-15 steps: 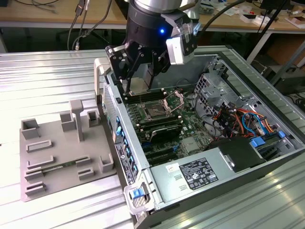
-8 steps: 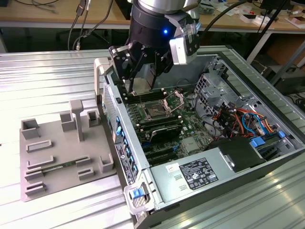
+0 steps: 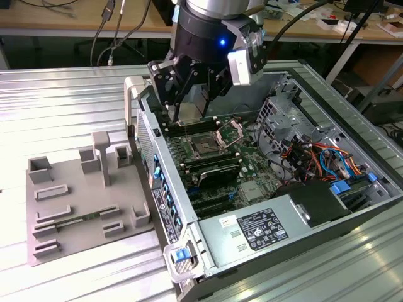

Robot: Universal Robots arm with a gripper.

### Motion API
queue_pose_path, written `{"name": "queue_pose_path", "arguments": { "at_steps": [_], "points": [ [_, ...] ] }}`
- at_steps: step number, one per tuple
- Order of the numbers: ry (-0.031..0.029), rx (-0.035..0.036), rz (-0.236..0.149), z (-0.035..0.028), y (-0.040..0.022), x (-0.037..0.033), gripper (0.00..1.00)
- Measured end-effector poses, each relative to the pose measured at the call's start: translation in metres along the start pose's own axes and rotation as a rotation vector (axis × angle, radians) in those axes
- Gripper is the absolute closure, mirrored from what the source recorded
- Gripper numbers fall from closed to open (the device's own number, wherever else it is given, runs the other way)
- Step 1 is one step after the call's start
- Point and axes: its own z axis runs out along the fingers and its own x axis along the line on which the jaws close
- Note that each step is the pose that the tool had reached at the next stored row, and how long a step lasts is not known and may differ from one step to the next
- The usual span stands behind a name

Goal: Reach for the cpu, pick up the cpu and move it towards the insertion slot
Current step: 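Pick up the cpu and move it towards the insertion slot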

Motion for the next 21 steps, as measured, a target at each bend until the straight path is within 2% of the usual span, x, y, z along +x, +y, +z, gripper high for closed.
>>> {"name": "queue_pose_path", "arguments": {
  "at_steps": [16,21],
  "points": [
    [0.0002,0.0018,0.0,0.0012,-0.0008,-0.0092,0.45],
    [0.0003,0.0028,0.0,0.0019,-0.0013,-0.015,0.45]
  ]
}}
